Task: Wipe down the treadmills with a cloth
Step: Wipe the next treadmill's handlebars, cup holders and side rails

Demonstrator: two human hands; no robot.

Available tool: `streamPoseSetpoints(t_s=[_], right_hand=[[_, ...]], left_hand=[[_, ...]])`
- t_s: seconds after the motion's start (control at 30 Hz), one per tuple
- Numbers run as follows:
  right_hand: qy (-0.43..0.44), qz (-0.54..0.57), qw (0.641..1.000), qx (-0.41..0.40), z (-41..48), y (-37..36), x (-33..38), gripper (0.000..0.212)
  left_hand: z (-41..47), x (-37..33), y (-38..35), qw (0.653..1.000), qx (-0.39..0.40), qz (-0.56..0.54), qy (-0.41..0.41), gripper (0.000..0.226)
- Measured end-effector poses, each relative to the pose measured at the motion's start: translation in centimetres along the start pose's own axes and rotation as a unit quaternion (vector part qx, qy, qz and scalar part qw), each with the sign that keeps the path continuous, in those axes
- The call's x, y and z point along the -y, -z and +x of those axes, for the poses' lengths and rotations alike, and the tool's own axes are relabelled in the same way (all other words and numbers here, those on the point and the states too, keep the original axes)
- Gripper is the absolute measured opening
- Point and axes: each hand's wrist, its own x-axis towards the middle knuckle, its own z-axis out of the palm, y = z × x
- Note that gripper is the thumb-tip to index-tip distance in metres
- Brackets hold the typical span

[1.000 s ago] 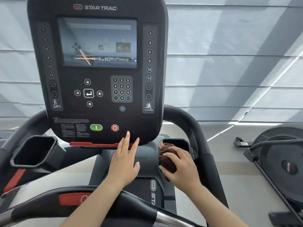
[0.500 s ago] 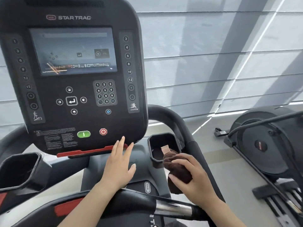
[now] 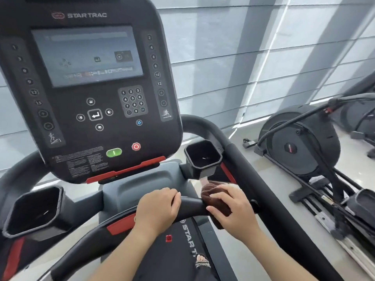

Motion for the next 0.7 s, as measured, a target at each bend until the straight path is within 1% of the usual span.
streamPoseSetpoints(t_s=[0.07, 0.1, 0.2, 0.27, 0.33, 0.43, 0.5, 0.6, 0.7], right_hand=[[-0.025, -0.035, 0.999, -0.021, -0.7, 0.5, -0.5, 0.033], [-0.031, -0.046, 0.998, -0.019, -0.8, 0.5, -0.2, 0.041], [-0.028, -0.046, 0.998, 0.015, -0.8, -0.2, 1.2, 0.069], [-0.070, -0.030, 0.997, 0.030, -0.9, -0.7, 1.6, 0.079], [-0.097, -0.031, 0.995, 0.020, -1.3, -0.5, 1.0, 0.073], [-0.104, -0.039, 0.994, -0.008, -1.8, 0.4, -0.5, 0.054], [-0.131, -0.051, 0.990, -0.021, -1.7, 0.6, -1.1, 0.046], [-0.143, -0.068, 0.987, -0.027, -0.9, -0.3, -0.3, 0.043], [-0.104, -0.053, 0.993, -0.031, -1.0, -1.4, 0.5, 0.046]], left_hand=[[0.1, 0.0, -0.1, 1.000, -0.005, -0.003, 0.001, 0.034], [0.2, -0.1, -0.2, 1.000, -0.007, -0.003, 0.001, 0.033], [0.2, 0.0, -0.2, 1.000, -0.016, -0.007, -0.006, 0.033], [0.0, 0.0, -0.1, 1.000, -0.022, -0.003, -0.011, 0.033], [-0.2, -0.1, 0.0, 1.000, -0.023, 0.000, -0.016, 0.034], [-0.3, -0.1, 0.2, 1.000, -0.022, 0.008, -0.014, 0.033], [-0.1, -0.3, 0.2, 1.000, -0.014, 0.006, 0.004, 0.034], [0.8, -1.7, -0.1, 0.999, 0.009, -0.002, 0.041, 0.034], [1.4, -3.2, -0.6, 0.999, 0.007, 0.026, 0.031, 0.038]])
